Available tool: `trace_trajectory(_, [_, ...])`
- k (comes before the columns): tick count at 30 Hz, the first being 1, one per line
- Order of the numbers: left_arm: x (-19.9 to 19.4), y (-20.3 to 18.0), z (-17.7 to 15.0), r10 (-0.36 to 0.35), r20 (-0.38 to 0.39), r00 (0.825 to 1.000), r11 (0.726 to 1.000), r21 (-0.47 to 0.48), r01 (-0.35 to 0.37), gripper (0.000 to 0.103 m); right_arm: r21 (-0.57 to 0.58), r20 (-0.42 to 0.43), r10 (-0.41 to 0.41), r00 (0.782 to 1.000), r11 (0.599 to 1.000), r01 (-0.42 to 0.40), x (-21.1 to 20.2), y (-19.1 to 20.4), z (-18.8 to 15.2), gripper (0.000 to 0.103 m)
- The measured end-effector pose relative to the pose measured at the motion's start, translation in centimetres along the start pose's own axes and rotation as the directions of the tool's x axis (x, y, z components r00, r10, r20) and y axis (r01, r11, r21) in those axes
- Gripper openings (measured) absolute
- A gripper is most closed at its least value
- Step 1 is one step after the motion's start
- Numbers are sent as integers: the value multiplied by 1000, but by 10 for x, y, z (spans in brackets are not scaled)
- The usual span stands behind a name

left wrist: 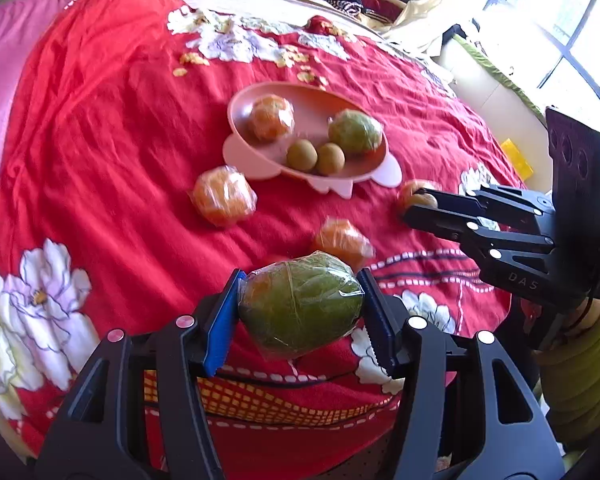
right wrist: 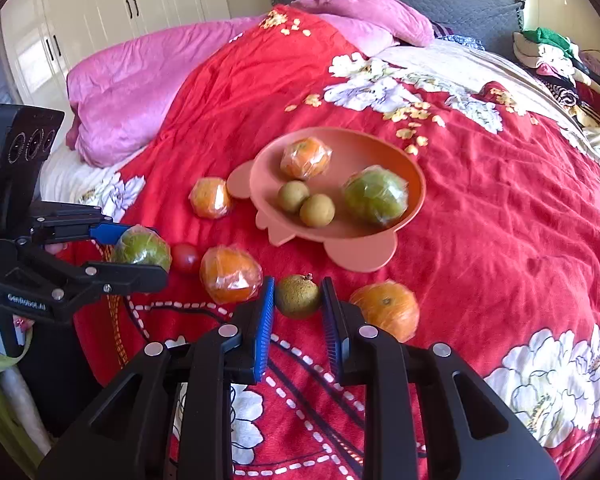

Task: Organize fruits
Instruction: 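Carry the green fruit and brown fruit over the pink bowl with both tools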

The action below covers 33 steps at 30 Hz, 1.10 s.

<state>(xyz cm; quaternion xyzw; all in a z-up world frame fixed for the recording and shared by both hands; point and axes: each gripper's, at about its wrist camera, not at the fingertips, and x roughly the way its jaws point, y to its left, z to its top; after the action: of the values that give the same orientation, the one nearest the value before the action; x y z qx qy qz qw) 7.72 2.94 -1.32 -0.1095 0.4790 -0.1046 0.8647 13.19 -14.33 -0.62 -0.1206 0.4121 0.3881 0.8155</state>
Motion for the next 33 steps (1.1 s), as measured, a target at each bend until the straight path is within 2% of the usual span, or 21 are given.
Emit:
trace_trajectory(16, [-2, 6, 41, 12, 46, 999, 1000, 1, -12, 49, 24, 67, -12, 998, 1000, 11, -16, -11, 19, 22])
trace_trajectory(33, [27, -3, 82, 14, 28, 1000, 999, 51, -16, 48, 38, 86, -18, 996, 999, 15, -11, -21, 33, 22])
